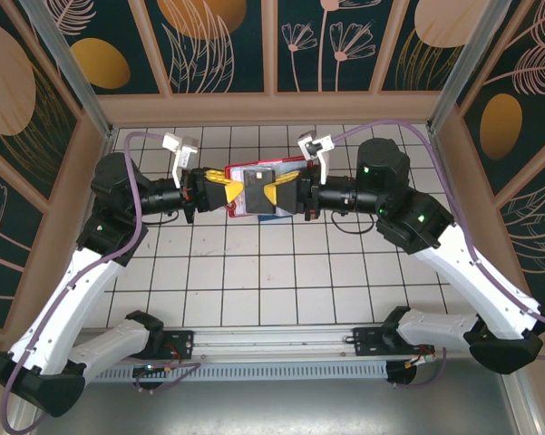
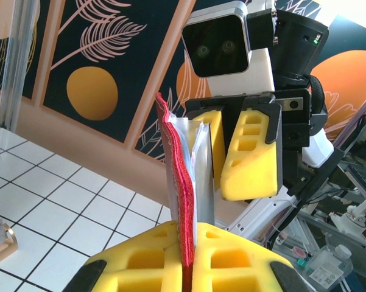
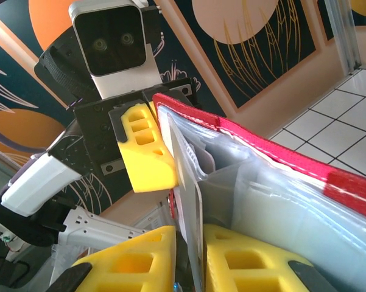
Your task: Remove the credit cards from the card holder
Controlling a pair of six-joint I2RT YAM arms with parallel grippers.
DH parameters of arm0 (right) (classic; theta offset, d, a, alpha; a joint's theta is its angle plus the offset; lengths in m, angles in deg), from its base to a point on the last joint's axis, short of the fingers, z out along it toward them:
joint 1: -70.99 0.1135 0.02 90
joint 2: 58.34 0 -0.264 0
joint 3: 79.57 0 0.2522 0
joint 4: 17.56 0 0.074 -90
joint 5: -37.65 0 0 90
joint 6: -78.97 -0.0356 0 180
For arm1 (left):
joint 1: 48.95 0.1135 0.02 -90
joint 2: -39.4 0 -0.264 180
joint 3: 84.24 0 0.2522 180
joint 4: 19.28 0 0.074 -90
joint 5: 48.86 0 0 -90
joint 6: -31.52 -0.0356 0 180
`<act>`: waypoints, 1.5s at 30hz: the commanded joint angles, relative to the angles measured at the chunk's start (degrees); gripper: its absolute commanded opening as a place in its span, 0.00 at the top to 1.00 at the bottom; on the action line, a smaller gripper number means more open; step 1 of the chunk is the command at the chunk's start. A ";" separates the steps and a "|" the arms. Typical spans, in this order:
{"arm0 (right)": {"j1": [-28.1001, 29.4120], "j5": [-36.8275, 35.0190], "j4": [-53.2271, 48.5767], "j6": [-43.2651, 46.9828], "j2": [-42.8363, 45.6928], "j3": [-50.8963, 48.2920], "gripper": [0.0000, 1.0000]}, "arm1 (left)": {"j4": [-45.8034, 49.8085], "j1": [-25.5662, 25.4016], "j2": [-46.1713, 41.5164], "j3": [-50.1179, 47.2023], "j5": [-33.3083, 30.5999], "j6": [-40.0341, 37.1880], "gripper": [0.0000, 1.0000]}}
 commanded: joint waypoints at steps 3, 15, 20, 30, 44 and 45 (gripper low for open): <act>-0.57 0.05 2.72 -0.32 2.57 -1.29 0.85 | -1.11 -0.12 -1.51 1.39 -1.22 -1.87 1.00; -0.68 -0.61 2.68 -0.15 3.60 -1.82 1.00 | 0.21 -0.06 -1.56 1.41 -2.78 -2.59 1.00; -0.92 -4.12 -0.28 1.10 5.26 -1.91 1.00 | 2.60 -0.12 -1.87 1.34 -5.44 -4.66 1.00; -2.79 -8.10 -7.23 3.74 8.96 -0.58 1.00 | 6.85 -0.12 -2.86 2.32 -12.52 -8.06 1.00; -4.25 -23.92 -13.67 23.03 -0.92 2.05 1.00 | 26.37 -0.10 -8.61 3.36 -47.11 -14.80 1.00; -5.26 -22.97 -14.80 26.70 -2.63 2.77 1.00 | 27.44 -0.12 -8.88 3.17 -47.45 -14.71 1.00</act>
